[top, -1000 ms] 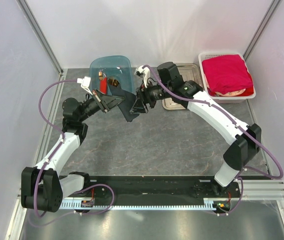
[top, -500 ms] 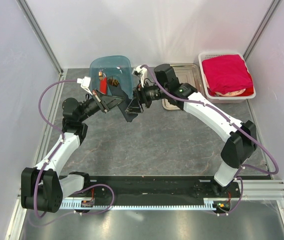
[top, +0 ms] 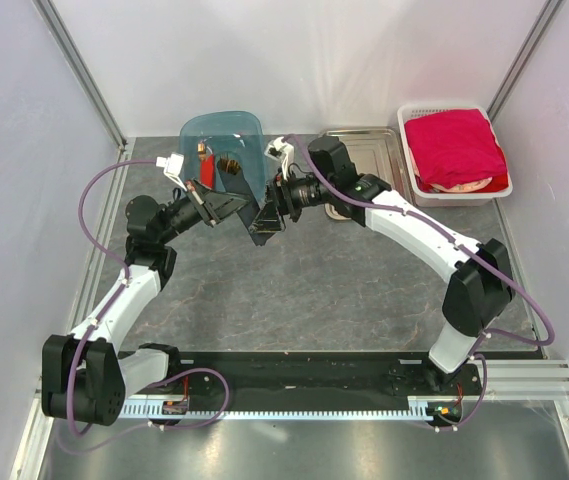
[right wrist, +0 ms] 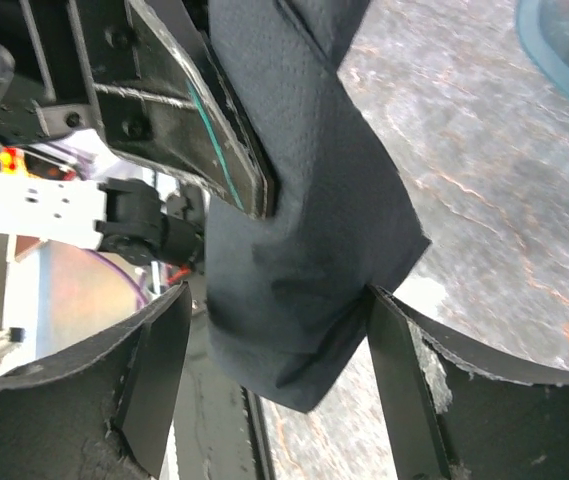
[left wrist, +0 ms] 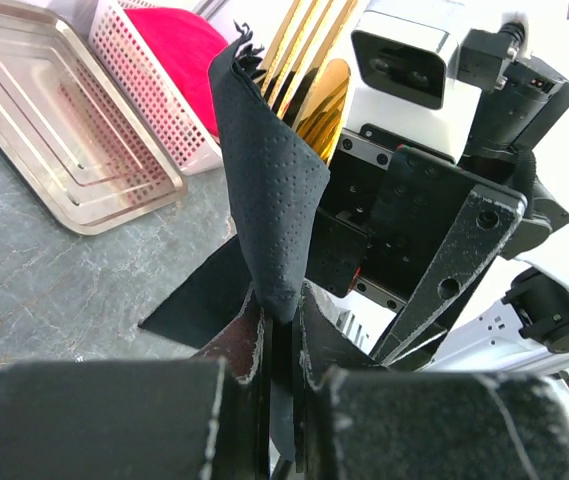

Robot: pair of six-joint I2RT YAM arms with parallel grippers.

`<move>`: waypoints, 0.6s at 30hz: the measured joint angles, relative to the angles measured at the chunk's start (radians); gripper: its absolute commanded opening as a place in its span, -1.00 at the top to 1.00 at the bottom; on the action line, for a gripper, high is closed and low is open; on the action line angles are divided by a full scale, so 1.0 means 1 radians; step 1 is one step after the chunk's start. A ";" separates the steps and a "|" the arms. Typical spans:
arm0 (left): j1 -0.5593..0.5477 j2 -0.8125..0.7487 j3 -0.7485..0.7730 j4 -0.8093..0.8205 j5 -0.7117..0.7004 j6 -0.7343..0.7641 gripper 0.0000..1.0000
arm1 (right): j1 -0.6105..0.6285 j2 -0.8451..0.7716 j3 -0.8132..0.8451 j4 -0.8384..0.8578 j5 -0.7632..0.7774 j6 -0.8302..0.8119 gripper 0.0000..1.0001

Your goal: Place the utensils on the paper napkin and roll it up

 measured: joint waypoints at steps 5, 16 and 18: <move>-0.006 -0.003 0.000 0.001 0.007 0.000 0.96 | 0.000 0.000 -0.027 0.095 -0.056 0.084 -0.27; -0.012 -0.015 0.000 0.010 0.027 0.000 0.96 | -0.005 0.004 -0.139 0.358 -0.151 0.307 0.27; -0.012 -0.016 0.000 0.010 0.031 0.000 0.96 | -0.006 0.005 -0.155 0.400 -0.164 0.344 0.33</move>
